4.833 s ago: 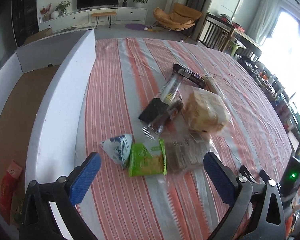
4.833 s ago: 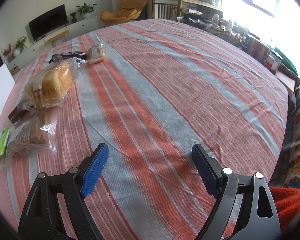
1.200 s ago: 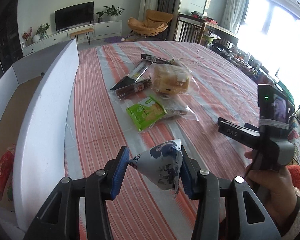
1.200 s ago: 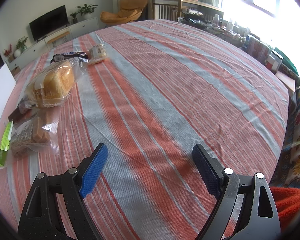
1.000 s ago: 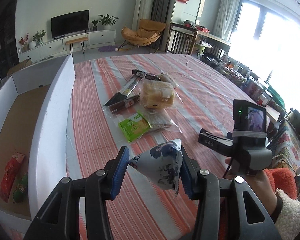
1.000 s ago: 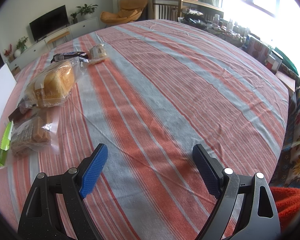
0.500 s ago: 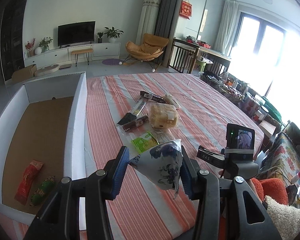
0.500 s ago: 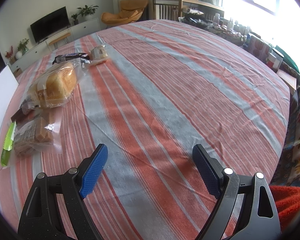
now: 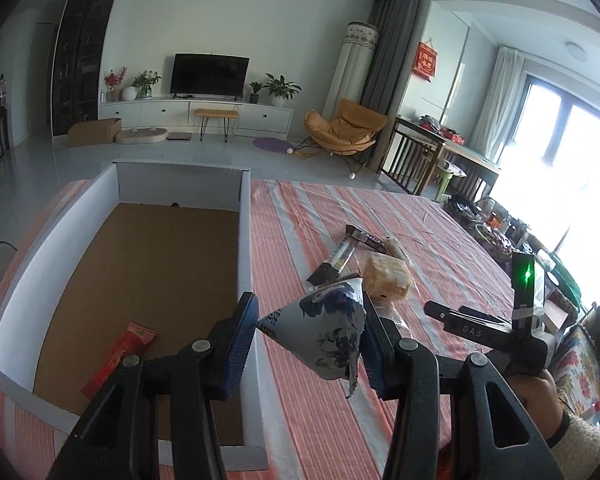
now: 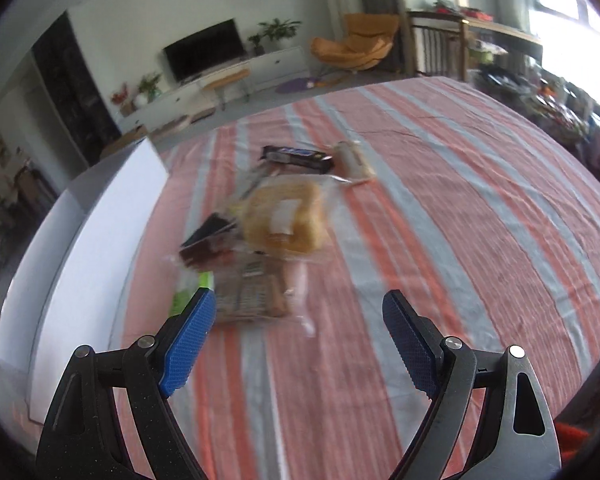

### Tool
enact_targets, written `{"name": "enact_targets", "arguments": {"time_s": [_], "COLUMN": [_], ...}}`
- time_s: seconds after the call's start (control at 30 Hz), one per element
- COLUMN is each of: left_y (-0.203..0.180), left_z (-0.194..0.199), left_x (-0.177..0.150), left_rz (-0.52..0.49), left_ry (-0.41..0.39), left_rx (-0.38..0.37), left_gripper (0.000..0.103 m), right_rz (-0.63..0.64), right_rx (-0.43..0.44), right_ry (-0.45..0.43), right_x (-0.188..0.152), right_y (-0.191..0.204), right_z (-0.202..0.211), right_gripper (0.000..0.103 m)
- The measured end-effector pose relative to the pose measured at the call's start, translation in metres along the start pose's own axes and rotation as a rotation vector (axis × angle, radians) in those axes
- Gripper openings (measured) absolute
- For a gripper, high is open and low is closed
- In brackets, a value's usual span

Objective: Organize snacks
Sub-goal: 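Lift the triangular pack with the left tool while the right tool grasps the green chip packet, then carry both packs over the cardboard box and open both tools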

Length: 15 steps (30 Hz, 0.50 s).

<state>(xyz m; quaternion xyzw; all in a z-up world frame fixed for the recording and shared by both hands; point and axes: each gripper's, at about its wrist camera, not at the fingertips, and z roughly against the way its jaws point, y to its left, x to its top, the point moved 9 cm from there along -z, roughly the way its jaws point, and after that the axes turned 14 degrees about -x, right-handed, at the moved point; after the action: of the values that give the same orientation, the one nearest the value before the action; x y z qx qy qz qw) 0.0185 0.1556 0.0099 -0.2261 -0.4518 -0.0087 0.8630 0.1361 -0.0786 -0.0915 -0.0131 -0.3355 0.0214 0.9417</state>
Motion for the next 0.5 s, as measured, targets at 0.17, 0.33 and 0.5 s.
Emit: {"name": "enact_targets", "arguments": {"time_s": [0.17,0.33,0.5], "left_y": [0.013,0.028,0.052], "left_z": [0.006,0.014,0.015], "left_x": [-0.005,-0.011,-0.017], "left_rz": [0.016,0.028,0.061], "left_ry": [-0.002,0.001,0.011], "left_rx": [0.012,0.039,0.074], "left_gripper": [0.048,0.048,0.048], "right_rz": [0.267,0.357,0.218], "right_rx": [-0.096,-0.171,-0.041], "right_ry": [0.108,0.141,0.17], "right_x": [-0.012,-0.019,-0.016], "right_y": [0.085,0.102,0.067], "right_z": [-0.042,-0.074,-0.055], "right_gripper": [0.087,0.077,0.049]}}
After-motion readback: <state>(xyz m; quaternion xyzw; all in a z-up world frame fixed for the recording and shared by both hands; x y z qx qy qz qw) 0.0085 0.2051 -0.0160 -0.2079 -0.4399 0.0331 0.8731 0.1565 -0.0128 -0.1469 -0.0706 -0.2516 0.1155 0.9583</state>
